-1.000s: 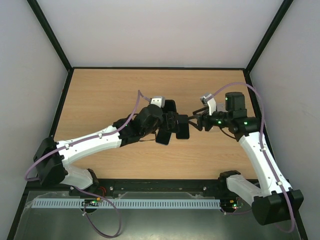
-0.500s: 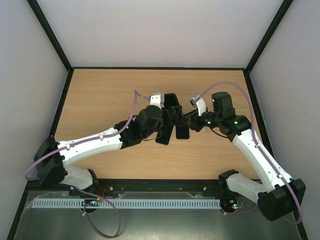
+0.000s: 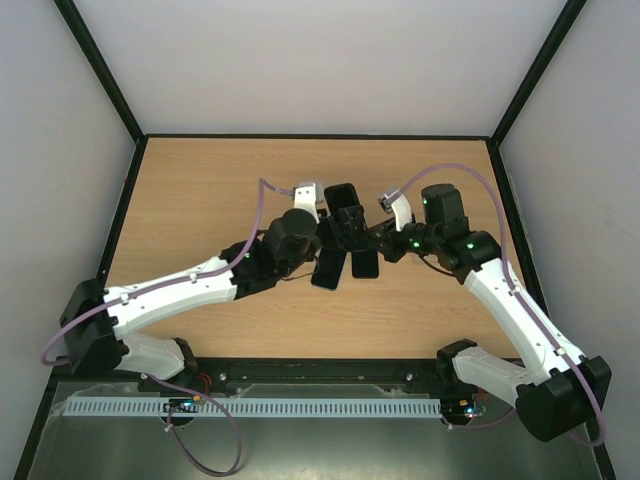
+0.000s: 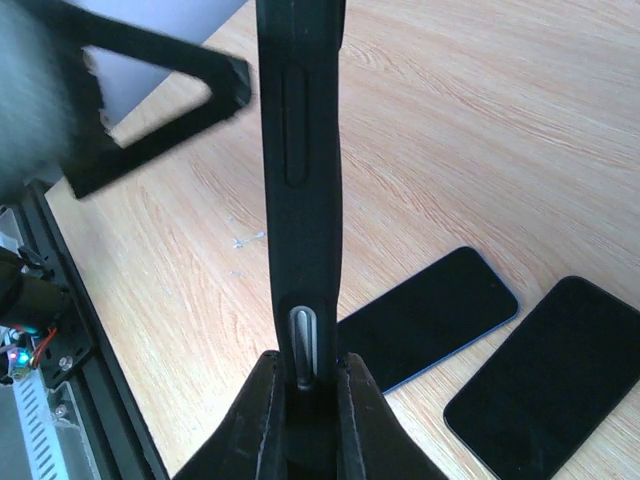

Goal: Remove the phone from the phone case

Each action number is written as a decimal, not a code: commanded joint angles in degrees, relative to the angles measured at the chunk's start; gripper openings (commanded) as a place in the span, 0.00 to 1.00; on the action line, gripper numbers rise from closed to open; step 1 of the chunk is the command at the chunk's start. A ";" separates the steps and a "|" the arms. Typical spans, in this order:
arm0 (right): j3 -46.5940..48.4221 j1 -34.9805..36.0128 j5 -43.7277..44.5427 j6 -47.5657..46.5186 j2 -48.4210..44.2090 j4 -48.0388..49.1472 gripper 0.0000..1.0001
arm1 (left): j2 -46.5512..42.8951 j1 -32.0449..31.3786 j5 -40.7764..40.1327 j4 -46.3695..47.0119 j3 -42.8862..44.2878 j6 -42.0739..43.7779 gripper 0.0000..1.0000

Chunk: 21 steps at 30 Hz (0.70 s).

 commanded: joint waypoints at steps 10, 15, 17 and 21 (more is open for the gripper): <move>0.47 -0.13 -8.91 -3.95 -5.61 -4.58 0.02 | -25.33 12.27 21.41 10.58 -20.72 12.00 0.95; -0.44 -0.13 -15.48 -5.86 -8.01 -7.19 0.02 | -28.98 13.84 31.70 19.00 -28.05 11.65 0.82; -0.41 -0.13 -18.13 -6.45 -8.81 -8.02 0.02 | -27.76 13.81 33.82 22.30 -29.33 11.16 0.78; -0.15 -0.09 -20.91 -5.86 -9.92 -8.37 0.02 | -24.91 13.72 38.95 30.24 -30.47 10.19 0.72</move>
